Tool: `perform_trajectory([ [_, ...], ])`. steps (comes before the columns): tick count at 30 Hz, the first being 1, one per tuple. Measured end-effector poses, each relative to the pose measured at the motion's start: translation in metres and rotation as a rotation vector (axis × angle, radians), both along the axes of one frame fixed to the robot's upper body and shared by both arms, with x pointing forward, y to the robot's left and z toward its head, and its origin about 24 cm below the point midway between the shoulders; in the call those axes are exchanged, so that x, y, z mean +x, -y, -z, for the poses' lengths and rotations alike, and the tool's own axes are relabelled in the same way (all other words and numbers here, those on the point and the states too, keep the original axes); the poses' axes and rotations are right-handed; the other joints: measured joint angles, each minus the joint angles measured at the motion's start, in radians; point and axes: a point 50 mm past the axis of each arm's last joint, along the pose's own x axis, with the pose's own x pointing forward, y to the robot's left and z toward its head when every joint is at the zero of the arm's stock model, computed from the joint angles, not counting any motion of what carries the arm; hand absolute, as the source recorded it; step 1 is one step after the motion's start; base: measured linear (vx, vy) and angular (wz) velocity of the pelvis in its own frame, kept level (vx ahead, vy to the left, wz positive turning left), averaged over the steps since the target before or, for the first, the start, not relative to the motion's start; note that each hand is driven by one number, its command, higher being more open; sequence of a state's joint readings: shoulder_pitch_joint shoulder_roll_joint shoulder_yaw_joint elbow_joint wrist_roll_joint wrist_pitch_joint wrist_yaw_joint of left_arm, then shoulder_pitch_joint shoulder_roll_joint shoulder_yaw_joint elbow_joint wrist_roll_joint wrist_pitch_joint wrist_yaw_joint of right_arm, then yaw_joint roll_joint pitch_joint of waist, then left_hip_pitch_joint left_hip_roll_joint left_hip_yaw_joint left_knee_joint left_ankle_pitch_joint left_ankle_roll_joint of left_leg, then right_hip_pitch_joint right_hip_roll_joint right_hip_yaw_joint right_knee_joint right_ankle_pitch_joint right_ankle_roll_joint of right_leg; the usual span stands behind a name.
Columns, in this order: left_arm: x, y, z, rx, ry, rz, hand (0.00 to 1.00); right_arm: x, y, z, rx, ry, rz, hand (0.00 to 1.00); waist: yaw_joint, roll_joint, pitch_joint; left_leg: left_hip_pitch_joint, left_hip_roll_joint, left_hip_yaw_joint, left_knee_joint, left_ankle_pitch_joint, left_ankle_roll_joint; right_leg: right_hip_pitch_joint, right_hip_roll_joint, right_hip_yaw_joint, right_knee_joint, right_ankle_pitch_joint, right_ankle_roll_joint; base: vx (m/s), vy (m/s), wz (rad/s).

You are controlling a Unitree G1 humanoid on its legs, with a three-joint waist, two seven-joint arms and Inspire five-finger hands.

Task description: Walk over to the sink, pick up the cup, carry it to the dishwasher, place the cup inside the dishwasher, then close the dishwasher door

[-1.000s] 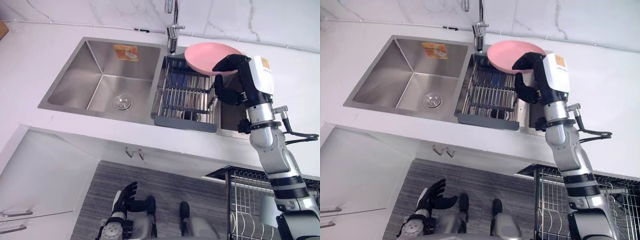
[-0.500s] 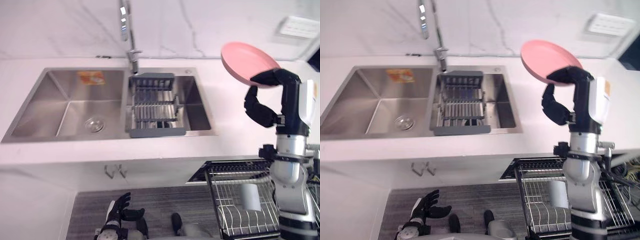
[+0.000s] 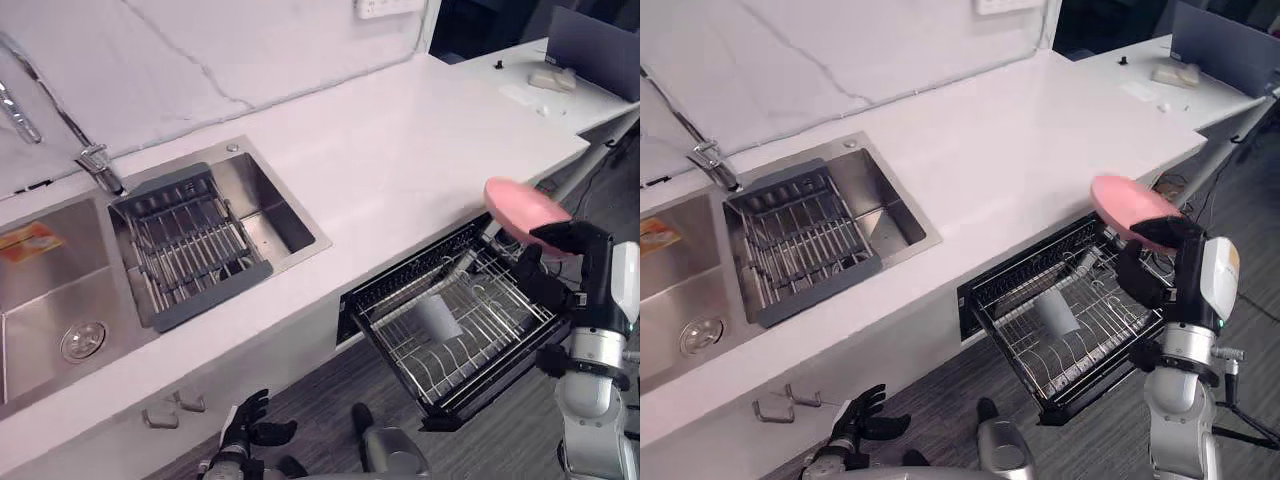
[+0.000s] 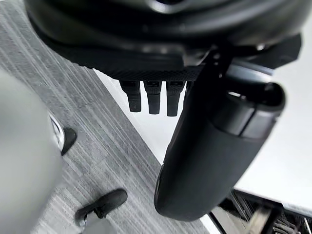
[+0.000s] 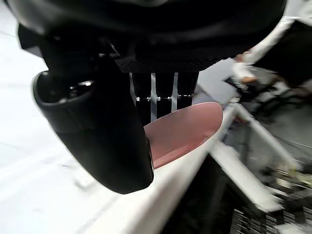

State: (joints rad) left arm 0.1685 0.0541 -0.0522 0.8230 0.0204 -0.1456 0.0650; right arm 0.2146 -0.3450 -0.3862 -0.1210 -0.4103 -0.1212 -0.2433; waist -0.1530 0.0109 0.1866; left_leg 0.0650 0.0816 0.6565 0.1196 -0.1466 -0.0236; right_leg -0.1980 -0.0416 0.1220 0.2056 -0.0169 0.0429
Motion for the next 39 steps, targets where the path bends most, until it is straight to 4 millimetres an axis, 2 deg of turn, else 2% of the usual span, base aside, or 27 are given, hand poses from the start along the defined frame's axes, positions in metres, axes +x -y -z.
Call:
perform_trajectory([
  [5, 0.011, 0.008, -0.004, -0.014, 0.033, 0.031, 0.90, 0.005, 0.005, 0.008, 0.047, -0.038, -0.005, 0.30, 0.003, 0.048, 0.063, -0.033, 0.006, 0.045, 0.026, -0.010, 0.006, -0.060, 0.002, 0.018, 0.031, -0.002, 0.002, 0.02, 0.006, -0.24],
  [11, 0.036, 0.012, -0.015, -0.006, 0.119, 0.077, 0.90, 0.029, -0.013, 0.009, 0.125, -0.038, -0.125, 0.30, 0.018, 0.059, 0.136, -0.095, 0.041, 0.101, 0.106, -0.049, 0.004, -0.145, -0.011, -0.026, 0.074, 0.004, -0.003, 0.02, 0.000, -0.27],
  [12, 0.044, 0.016, -0.019, -0.011, 0.146, 0.097, 0.90, 0.036, -0.017, 0.012, 0.158, -0.042, -0.147, 0.30, 0.021, 0.066, 0.142, -0.114, 0.051, 0.100, 0.123, -0.058, 0.002, -0.157, -0.010, -0.032, 0.075, 0.013, 0.006, 0.03, 0.000, -0.06],
  [20, 0.079, 0.024, -0.041, -0.025, 0.283, 0.129, 0.90, 0.071, -0.038, 0.010, 0.209, -0.044, -0.254, 0.30, 0.059, 0.085, 0.223, -0.175, 0.067, 0.123, 0.166, -0.063, 0.008, -0.208, -0.018, -0.038, 0.096, 0.021, 0.009, 0.02, 0.006, 0.05],
  [21, 0.080, 0.025, -0.042, -0.025, 0.289, 0.129, 0.90, 0.073, -0.040, 0.012, 0.211, -0.051, -0.263, 0.90, 0.059, 0.084, 0.231, -0.184, 0.070, 0.123, 0.171, -0.065, 0.010, -0.214, -0.020, -0.041, 0.097, 0.021, 0.009, -0.01, -0.001, 0.13],
  [26, 0.084, 0.025, -0.044, -0.024, 0.300, 0.132, 0.90, 0.079, -0.037, 0.019, 0.249, -0.081, -0.235, 0.90, 0.065, 0.084, 0.245, -0.210, 0.070, 0.123, 0.184, -0.068, 0.015, -0.241, -0.024, -0.041, 0.111, 0.021, 0.009, 0.00, 0.000, 0.01],
  [31, 0.089, 0.027, -0.049, -0.027, 0.327, 0.133, 0.90, 0.081, -0.039, 0.022, 0.268, -0.084, -0.220, 0.90, 0.087, 0.084, 0.245, -0.212, 0.072, 0.118, 0.191, -0.069, 0.015, -0.242, -0.026, -0.045, 0.118, 0.021, 0.009, -0.01, -0.007, 0.02],
  [35, 0.089, 0.026, -0.049, -0.019, 0.329, 0.123, 0.90, 0.078, -0.041, 0.012, 0.260, -0.031, -0.222, 0.90, 0.089, 0.083, 0.246, -0.214, 0.073, 0.110, 0.195, -0.069, 0.017, -0.238, -0.030, -0.050, 0.118, 0.023, 0.009, -0.01, -0.011, 0.06],
  [39, 0.089, 0.026, -0.049, -0.020, 0.328, 0.115, 0.90, 0.059, -0.041, -0.004, 0.267, 0.087, -0.186, 0.90, 0.088, 0.077, 0.250, -0.203, 0.080, 0.098, 0.204, -0.071, 0.018, -0.216, -0.028, -0.063, 0.115, 0.023, 0.009, 0.02, -0.019, 0.06],
])
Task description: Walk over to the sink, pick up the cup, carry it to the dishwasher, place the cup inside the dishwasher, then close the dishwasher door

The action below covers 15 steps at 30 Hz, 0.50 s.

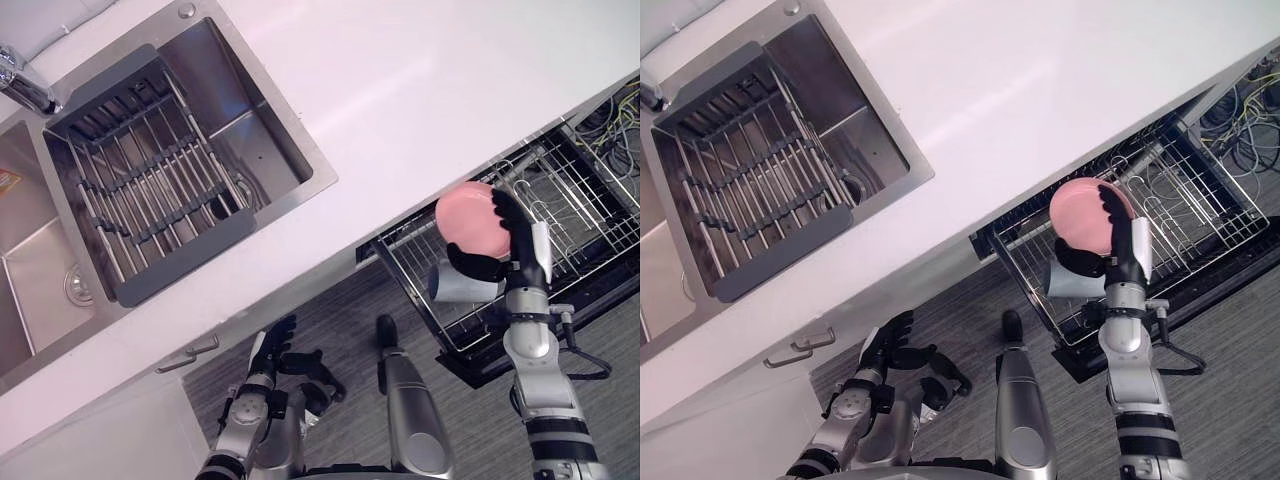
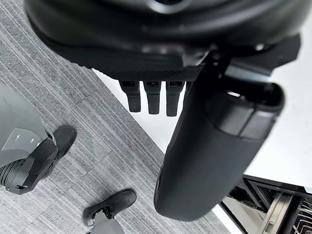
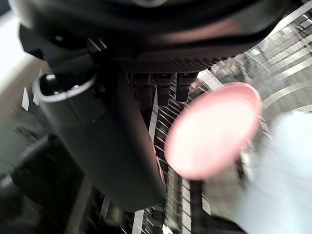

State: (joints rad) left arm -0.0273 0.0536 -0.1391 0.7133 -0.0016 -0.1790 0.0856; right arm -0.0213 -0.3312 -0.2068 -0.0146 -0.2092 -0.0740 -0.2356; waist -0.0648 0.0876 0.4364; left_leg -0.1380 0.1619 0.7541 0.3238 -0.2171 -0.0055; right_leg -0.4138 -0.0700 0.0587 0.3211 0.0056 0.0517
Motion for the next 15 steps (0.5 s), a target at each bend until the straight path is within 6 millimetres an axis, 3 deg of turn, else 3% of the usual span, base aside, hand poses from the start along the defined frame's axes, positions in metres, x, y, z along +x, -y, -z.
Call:
perform_trajectory([
  [7, -0.002, -0.006, 0.003, -0.004, -0.025, -0.042, 0.90, -0.054, 0.012, 0.000, 0.029, 0.036, 0.124, 0.90, -0.007, -0.038, 0.000, 0.062, 0.026, 0.010, 0.030, -0.028, -0.009, 0.070, 0.018, -0.001, -0.007, -0.008, 0.000, 0.01, -0.003, -0.06],
  [11, -0.013, -0.016, 0.009, -0.008, -0.064, -0.097, 0.90, -0.092, 0.020, 0.029, 0.195, -0.033, 0.244, 0.90, -0.016, -0.082, -0.036, 0.110, 0.039, 0.031, 0.035, -0.041, -0.022, 0.105, 0.034, 0.011, -0.004, -0.024, -0.004, 0.03, 0.000, -0.14],
  [15, -0.027, -0.020, 0.017, -0.015, -0.112, -0.127, 0.90, -0.126, 0.031, 0.056, 0.367, -0.081, 0.358, 0.90, -0.036, -0.103, -0.086, 0.132, 0.052, 0.050, 0.051, -0.056, -0.026, 0.117, 0.046, 0.024, 0.004, -0.033, -0.004, 0.06, 0.006, -0.15],
])
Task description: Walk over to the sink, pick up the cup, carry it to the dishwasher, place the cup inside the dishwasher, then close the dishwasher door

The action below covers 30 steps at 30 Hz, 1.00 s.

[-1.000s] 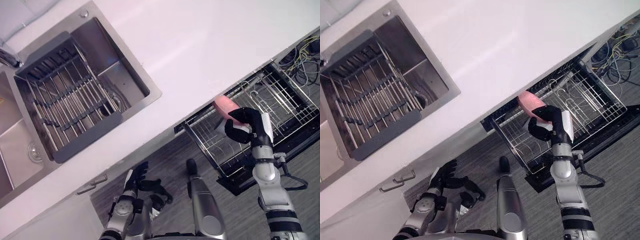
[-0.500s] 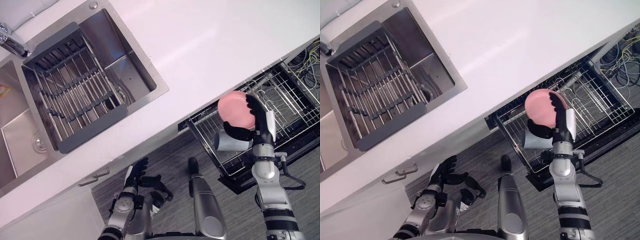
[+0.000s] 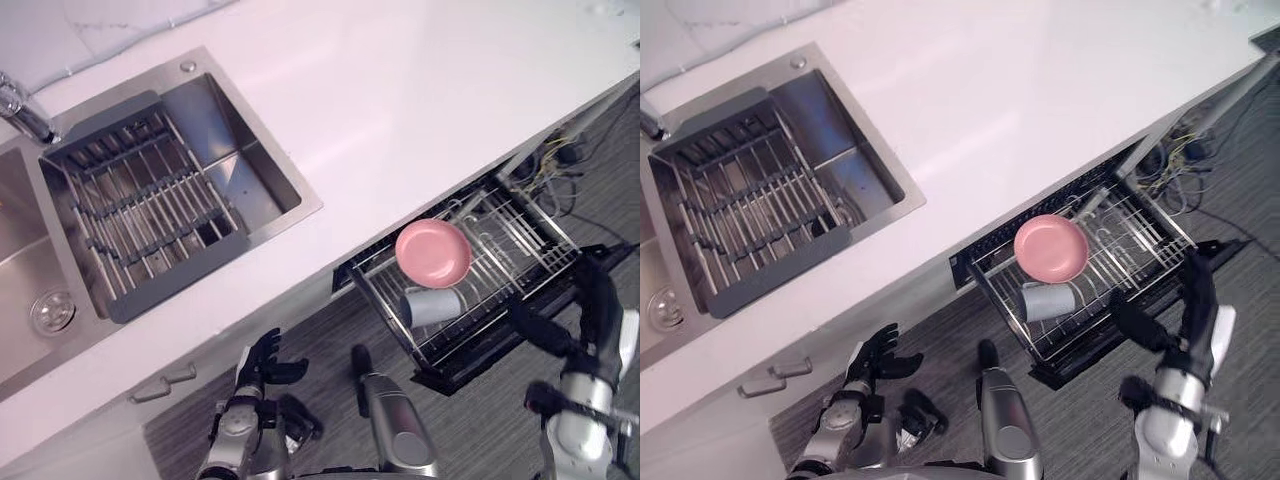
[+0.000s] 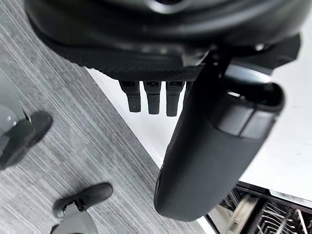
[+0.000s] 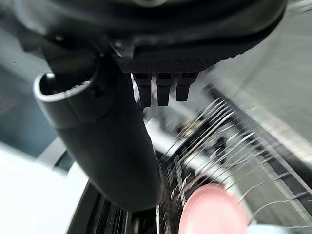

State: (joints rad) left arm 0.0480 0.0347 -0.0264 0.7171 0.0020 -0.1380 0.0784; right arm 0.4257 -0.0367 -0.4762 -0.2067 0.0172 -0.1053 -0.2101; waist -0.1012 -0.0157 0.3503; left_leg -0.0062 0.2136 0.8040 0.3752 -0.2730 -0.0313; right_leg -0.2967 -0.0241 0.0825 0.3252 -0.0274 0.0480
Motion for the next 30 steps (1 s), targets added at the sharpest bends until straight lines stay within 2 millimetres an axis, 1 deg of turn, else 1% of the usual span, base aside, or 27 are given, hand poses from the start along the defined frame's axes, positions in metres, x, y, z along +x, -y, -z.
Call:
perform_trajectory([
  [2, -0.002, 0.001, 0.002, -0.005, -0.011, -0.001, 0.90, -0.018, 0.008, 0.024, 0.125, -0.033, 0.082, 0.90, -0.006, -0.005, -0.012, 0.018, 0.011, 0.003, 0.018, -0.015, -0.003, 0.015, 0.005, 0.003, 0.009, -0.008, 0.001, 0.04, 0.017, -0.13],
  [3, -0.005, 0.000, 0.003, -0.006, -0.019, -0.003, 0.90, -0.029, 0.009, 0.046, 0.235, -0.064, 0.133, 0.90, -0.012, -0.010, -0.020, 0.031, 0.013, 0.006, 0.024, -0.023, -0.004, 0.020, 0.006, 0.005, 0.023, -0.021, 0.000, 0.01, 0.007, -0.05],
  [4, -0.005, 0.000, 0.003, -0.006, -0.020, -0.003, 0.90, -0.031, 0.009, 0.050, 0.258, -0.070, 0.143, 0.90, -0.013, -0.010, -0.022, 0.032, 0.013, 0.006, 0.026, -0.024, -0.004, 0.020, 0.005, 0.005, 0.026, -0.024, 0.001, 0.00, 0.002, -0.05],
  [6, -0.007, 0.000, 0.005, -0.011, -0.029, -0.001, 0.90, -0.047, 0.005, 0.081, 0.422, -0.117, 0.193, 0.90, -0.024, -0.007, -0.033, 0.036, 0.013, 0.008, 0.040, -0.036, -0.007, 0.013, 0.004, 0.009, 0.051, -0.040, 0.001, -0.01, -0.002, -0.04],
  [7, -0.008, 0.000, 0.005, -0.011, -0.029, 0.000, 0.90, -0.050, 0.003, 0.088, 0.461, -0.127, 0.203, 0.90, -0.024, -0.006, -0.033, 0.036, 0.013, 0.009, 0.044, -0.039, -0.007, 0.010, 0.003, 0.010, 0.059, -0.043, 0.001, -0.01, -0.005, -0.06],
  [8, -0.007, 0.000, 0.005, -0.012, -0.028, -0.001, 0.90, -0.054, -0.001, 0.100, 0.536, -0.138, 0.220, 0.90, -0.024, -0.005, -0.034, 0.034, 0.012, 0.012, 0.050, -0.042, -0.006, 0.000, 0.001, 0.015, 0.075, -0.050, 0.002, -0.02, -0.008, -0.08],
  [9, -0.007, 0.000, 0.005, -0.011, -0.028, -0.001, 0.90, -0.054, -0.006, 0.110, 0.600, -0.139, 0.231, 0.90, -0.024, -0.005, -0.033, 0.030, 0.011, 0.016, 0.055, -0.045, -0.006, -0.012, 0.000, 0.019, 0.088, -0.052, 0.001, -0.03, -0.009, -0.10],
  [10, -0.008, 0.000, 0.005, -0.011, -0.029, -0.001, 0.90, -0.052, -0.008, 0.113, 0.627, -0.136, 0.233, 0.90, -0.024, -0.004, -0.032, 0.026, 0.010, 0.018, 0.059, -0.045, -0.005, -0.019, -0.001, 0.020, 0.093, -0.052, 0.001, -0.04, -0.008, -0.08],
  [12, -0.006, 0.001, 0.003, -0.014, -0.020, -0.001, 0.90, -0.039, -0.018, 0.122, 0.711, -0.109, 0.213, 0.90, -0.024, 0.000, -0.023, 0.002, 0.010, 0.017, 0.075, -0.049, 0.001, -0.046, -0.008, 0.020, 0.110, -0.052, 0.001, -0.04, -0.010, 0.00],
  [13, -0.005, 0.001, 0.003, -0.016, -0.016, -0.001, 0.90, -0.034, -0.020, 0.122, 0.731, -0.095, 0.207, 0.90, -0.024, 0.001, -0.019, -0.005, 0.010, 0.015, 0.079, -0.050, 0.002, -0.052, -0.010, 0.018, 0.114, -0.052, 0.001, -0.07, -0.007, 0.10],
  [15, -0.002, 0.005, 0.000, -0.038, 0.006, -0.010, 0.90, -0.005, -0.023, 0.116, 0.795, 0.011, 0.173, 0.90, -0.021, 0.014, 0.014, -0.025, -0.002, 0.000, 0.082, -0.055, 0.004, -0.068, -0.030, 0.003, 0.125, -0.053, 0.001, -0.08, 0.009, 0.18],
  [16, -0.002, 0.005, -0.001, -0.039, 0.008, -0.009, 0.90, 0.004, -0.023, 0.113, 0.805, 0.039, 0.160, 0.90, -0.019, 0.019, 0.017, -0.038, -0.007, -0.004, 0.079, -0.056, 0.004, -0.077, -0.037, -0.001, 0.126, -0.052, 0.002, -0.08, 0.034, 0.20],
  [17, -0.001, 0.006, -0.002, -0.040, 0.013, -0.008, 0.90, 0.021, -0.022, 0.105, 0.827, 0.102, 0.138, 0.90, -0.013, 0.028, 0.026, -0.055, -0.017, -0.009, 0.073, -0.056, 0.010, -0.094, -0.052, -0.011, 0.123, -0.052, 0.001, -0.06, 0.040, 0.14],
  [18, 0.000, 0.005, -0.002, -0.040, 0.017, -0.008, 0.90, 0.024, -0.020, 0.103, 0.832, 0.116, 0.141, 0.90, -0.009, 0.030, 0.034, -0.060, -0.023, -0.010, 0.067, -0.054, 0.012, -0.100, -0.057, -0.015, 0.120, -0.051, 0.002, -0.04, 0.048, 0.19],
  [19, 0.001, 0.005, -0.004, -0.038, 0.026, -0.008, 0.90, 0.027, -0.019, 0.101, 0.835, 0.126, 0.129, 0.90, 0.001, 0.038, 0.046, -0.074, -0.034, -0.017, 0.055, -0.048, 0.016, -0.108, -0.073, -0.033, 0.113, -0.045, 0.004, -0.02, 0.048, 0.22],
  [20, 0.001, 0.005, -0.004, -0.038, 0.026, -0.008, 0.90, 0.037, -0.017, 0.094, 0.845, 0.166, 0.116, 0.90, 0.004, 0.047, 0.053, -0.082, -0.046, -0.026, 0.037, -0.037, 0.021, -0.109, -0.084, -0.046, 0.099, -0.032, -0.002, -0.01, 0.045, 0.24],
  [22, 0.002, 0.005, -0.005, -0.039, 0.030, -0.006, 0.90, 0.051, -0.017, 0.086, 0.843, 0.187, 0.089, 0.90, 0.009, 0.058, 0.059, -0.091, -0.065, -0.046, 0.010, -0.019, 0.023, -0.108, -0.103, -0.066, 0.086, -0.021, 0.009, 0.02, 0.040, 0.32],
  [23, 0.004, 0.006, -0.006, -0.039, 0.038, -0.004, 0.90, 0.057, -0.019, 0.083, 0.853, 0.201, 0.068, 0.90, 0.015, 0.066, 0.063, -0.098, -0.072, -0.058, 0.003, -0.007, 0.027, -0.108, -0.111, -0.077, 0.085, -0.017, 0.015, 0.05, 0.028, 0.47],
  [24, 0.007, 0.006, -0.008, -0.040, 0.049, -0.002, 0.90, 0.067, -0.023, 0.074, 0.872, 0.247, 0.040, 0.90, 0.030, 0.077, 0.069, -0.105, -0.083, -0.072, -0.013, 0.009, 0.042, -0.107, -0.123, -0.091, 0.083, -0.015, 0.018, 0.04, 0.007, 0.38],
  [26, 0.010, 0.007, -0.010, -0.039, 0.059, 0.001, 0.90, 0.080, -0.029, 0.065, 0.890, 0.285, 0.005, 0.90, 0.045, 0.086, 0.072, -0.110, -0.095, -0.087, -0.032, 0.024, 0.049, -0.106, -0.134, -0.106, 0.078, -0.013, 0.020, 0.04, -0.011, 0.38],
  [27, 0.013, 0.007, -0.012, -0.040, 0.073, 0.003, 0.90, 0.095, -0.035, 0.056, 0.909, 0.315, -0.038, 0.90, 0.059, 0.096, 0.075, -0.120, -0.104, -0.109, -0.047, 0.037, 0.053, -0.105, -0.144, -0.125, 0.075, -0.013, 0.021, 0.04, -0.027, 0.39],
  [28, 0.014, 0.007, -0.012, -0.040, 0.075, 0.003, 0.90, 0.098, -0.036, 0.054, 0.915, 0.323, -0.050, 0.90, 0.061, 0.097, 0.075, -0.122, -0.106, -0.113, -0.050, 0.040, 0.053, -0.105, -0.147, -0.130, 0.075, -0.013, 0.021, 0.04, -0.045, 0.45],
  [29, 0.014, 0.007, -0.013, -0.039, 0.078, 0.003, 0.90, 0.112, -0.044, 0.046, 0.933, 0.342, -0.091, 0.90, 0.069, 0.102, 0.075, -0.127, -0.113, -0.128, -0.063, 0.054, 0.055, -0.104, -0.154, -0.145, 0.073, -0.013, 0.021, 0.04, -0.057, 0.32],
  [30, 0.014, 0.007, -0.012, -0.040, 0.076, 0.003, 0.90, 0.122, -0.054, 0.038, 0.960, 0.365, -0.143, 0.90, 0.084, 0.106, 0.075, -0.127, -0.115, -0.137, -0.074, 0.063, 0.055, -0.100, -0.155, -0.154, 0.070, -0.013, 0.021, 0.04, -0.062, 0.31],
])
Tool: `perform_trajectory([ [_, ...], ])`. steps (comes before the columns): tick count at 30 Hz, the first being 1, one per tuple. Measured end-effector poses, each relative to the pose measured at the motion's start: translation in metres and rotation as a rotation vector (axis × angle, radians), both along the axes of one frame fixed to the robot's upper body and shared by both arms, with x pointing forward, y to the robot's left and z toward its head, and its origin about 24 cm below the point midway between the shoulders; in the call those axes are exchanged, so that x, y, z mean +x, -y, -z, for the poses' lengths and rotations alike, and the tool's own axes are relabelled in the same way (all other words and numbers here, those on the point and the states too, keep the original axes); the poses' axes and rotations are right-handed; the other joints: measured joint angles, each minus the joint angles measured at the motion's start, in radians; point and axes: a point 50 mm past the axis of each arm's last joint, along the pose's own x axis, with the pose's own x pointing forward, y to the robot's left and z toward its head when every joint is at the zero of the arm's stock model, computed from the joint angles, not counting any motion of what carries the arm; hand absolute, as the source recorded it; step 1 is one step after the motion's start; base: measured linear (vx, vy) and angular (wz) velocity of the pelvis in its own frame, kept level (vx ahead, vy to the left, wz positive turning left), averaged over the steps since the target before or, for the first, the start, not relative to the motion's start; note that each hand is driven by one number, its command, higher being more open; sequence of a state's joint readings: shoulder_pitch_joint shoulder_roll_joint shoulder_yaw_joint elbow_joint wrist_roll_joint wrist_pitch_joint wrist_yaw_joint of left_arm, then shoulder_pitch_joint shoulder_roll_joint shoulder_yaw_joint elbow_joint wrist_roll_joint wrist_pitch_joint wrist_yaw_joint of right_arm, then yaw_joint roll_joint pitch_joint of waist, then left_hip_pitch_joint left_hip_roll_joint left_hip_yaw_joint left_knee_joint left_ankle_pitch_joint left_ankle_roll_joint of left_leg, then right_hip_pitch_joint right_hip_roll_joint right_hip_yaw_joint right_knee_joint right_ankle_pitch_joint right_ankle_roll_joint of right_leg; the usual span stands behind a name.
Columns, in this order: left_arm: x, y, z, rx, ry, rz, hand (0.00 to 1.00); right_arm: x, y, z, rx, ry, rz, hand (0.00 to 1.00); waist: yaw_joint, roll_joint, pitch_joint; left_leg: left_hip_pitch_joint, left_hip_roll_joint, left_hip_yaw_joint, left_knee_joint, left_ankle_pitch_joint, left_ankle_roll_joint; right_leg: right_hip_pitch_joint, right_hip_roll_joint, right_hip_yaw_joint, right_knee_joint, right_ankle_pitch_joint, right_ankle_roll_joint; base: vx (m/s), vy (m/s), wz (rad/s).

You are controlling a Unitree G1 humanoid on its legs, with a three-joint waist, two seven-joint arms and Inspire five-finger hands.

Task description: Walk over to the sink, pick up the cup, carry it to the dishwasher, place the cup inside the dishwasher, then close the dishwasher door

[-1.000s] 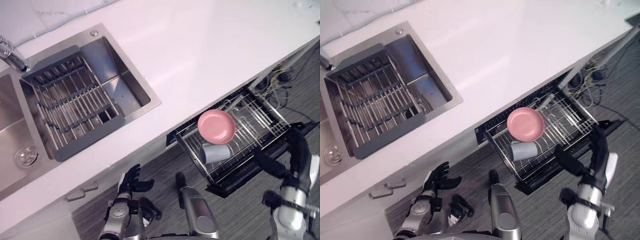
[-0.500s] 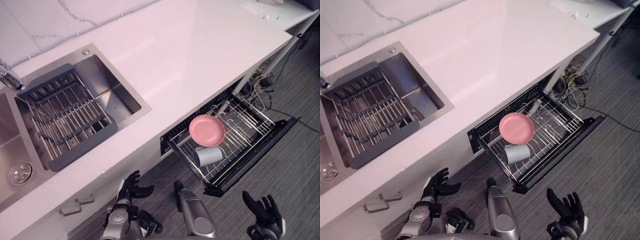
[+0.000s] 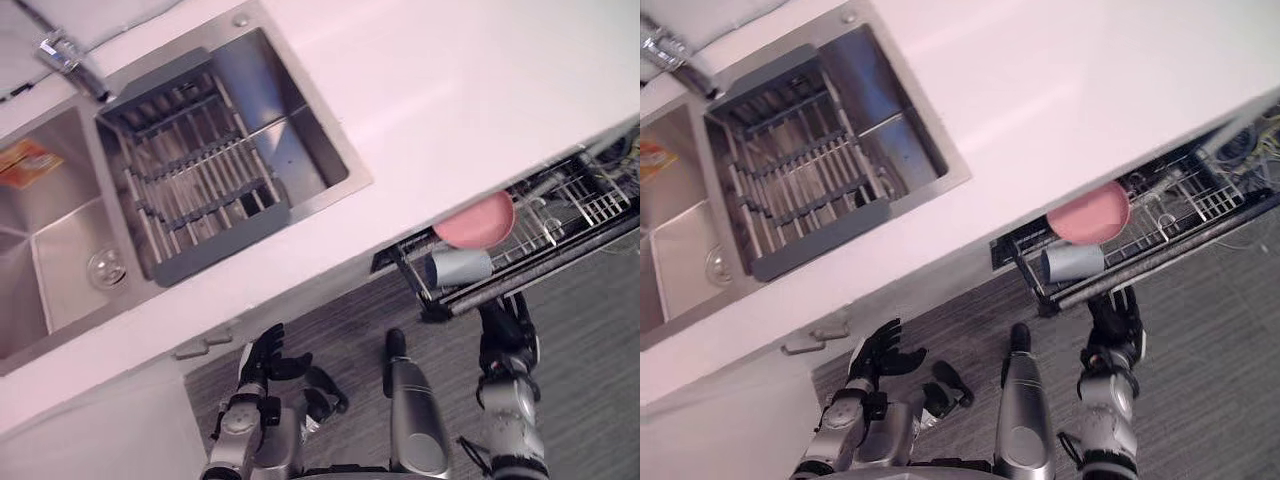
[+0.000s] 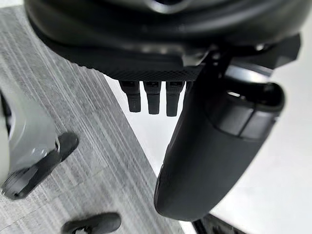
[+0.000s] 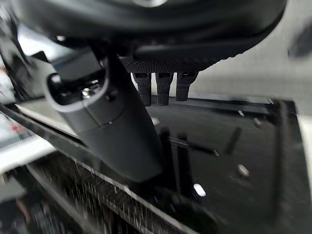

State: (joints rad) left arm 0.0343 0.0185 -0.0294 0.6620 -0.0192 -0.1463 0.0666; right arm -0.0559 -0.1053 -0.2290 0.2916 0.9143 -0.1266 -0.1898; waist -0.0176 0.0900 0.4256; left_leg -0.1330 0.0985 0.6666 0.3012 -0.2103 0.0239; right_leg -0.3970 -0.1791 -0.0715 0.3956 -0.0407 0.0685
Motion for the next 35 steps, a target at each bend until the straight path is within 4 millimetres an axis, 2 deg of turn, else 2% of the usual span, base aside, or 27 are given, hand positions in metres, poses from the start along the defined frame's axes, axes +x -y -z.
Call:
perform_trajectory([
  [3, 0.000, 0.002, 0.000, -0.003, 0.001, 0.009, 0.90, 0.023, -0.014, -0.019, 0.110, 0.089, -0.014, 0.90, 0.021, 0.008, 0.000, 0.001, -0.004, -0.029, -0.020, 0.021, 0.001, 0.017, -0.004, -0.029, -0.009, 0.000, -0.001, 0.03, -0.066, 0.28],
  [6, -0.002, 0.003, 0.001, -0.003, -0.003, 0.011, 0.90, 0.038, -0.019, -0.030, 0.090, 0.114, -0.056, 0.90, 0.028, 0.010, 0.000, 0.004, -0.008, -0.047, -0.040, 0.036, -0.001, 0.026, -0.006, -0.044, -0.013, -0.001, -0.001, 0.03, -0.058, 0.19],
  [15, -0.004, 0.002, 0.004, 0.003, -0.021, 0.020, 0.90, 0.037, -0.007, -0.020, -0.191, -0.009, -0.133, 0.90, 0.002, 0.008, -0.007, 0.021, -0.015, -0.104, -0.080, 0.066, -0.005, 0.087, 0.000, -0.080, -0.074, 0.011, -0.005, 0.00, -0.038, 0.15],
  [18, -0.013, -0.002, 0.014, 0.014, -0.078, 0.018, 0.90, 0.024, 0.002, -0.009, -0.326, -0.066, -0.194, 0.90, -0.007, 0.002, -0.048, 0.031, -0.031, -0.144, -0.131, 0.102, -0.012, 0.105, 0.003, -0.110, -0.103, 0.017, -0.009, 0.02, -0.055, 0.27],
  [23, -0.029, -0.021, 0.024, 0.068, -0.147, 0.009, 0.90, -0.005, 0.012, 0.020, -0.479, -0.211, -0.301, 0.90, -0.018, -0.025, -0.130, 0.069, -0.039, -0.209, -0.200, 0.139, -0.025, 0.168, 0.013, -0.162, -0.162, 0.021, -0.014, 0.04, -0.060, 0.24],
  [24, -0.034, -0.028, 0.025, 0.087, -0.162, 0.006, 0.90, -0.016, 0.012, 0.029, -0.518, -0.252, -0.343, 0.90, -0.022, -0.032, -0.159, 0.080, -0.039, -0.220, -0.219, 0.147, -0.026, 0.191, 0.020, -0.177, -0.192, 0.028, -0.013, 0.05, -0.032, 0.23],
  [27, -0.042, -0.036, 0.028, 0.098, -0.181, -0.020, 0.90, -0.032, 0.012, 0.042, -0.589, -0.331, -0.396, 0.90, -0.025, -0.042, -0.197, 0.096, -0.045, -0.243, -0.249, 0.157, -0.027, 0.228, 0.028, -0.196, -0.242, 0.046, -0.010, 0.05, 0.006, 0.15],
  [31, -0.049, -0.043, 0.030, 0.106, -0.199, -0.044, 0.90, -0.053, 0.007, 0.070, -0.630, -0.482, -0.459, 0.90, -0.025, -0.059, -0.233, 0.122, -0.053, -0.281, -0.274, 0.163, -0.024, 0.280, 0.033, -0.221, -0.297, 0.066, -0.003, 0.06, 0.017, 0.16],
  [35, -0.058, -0.052, 0.031, 0.125, -0.222, -0.056, 0.90, -0.082, -0.004, 0.101, -0.652, -0.670, -0.562, 0.90, -0.024, -0.072, -0.254, 0.151, -0.062, -0.321, -0.295, 0.165, -0.024, 0.334, 0.037, -0.249, -0.342, 0.074, 0.002, 0.04, 0.011, 0.16],
])
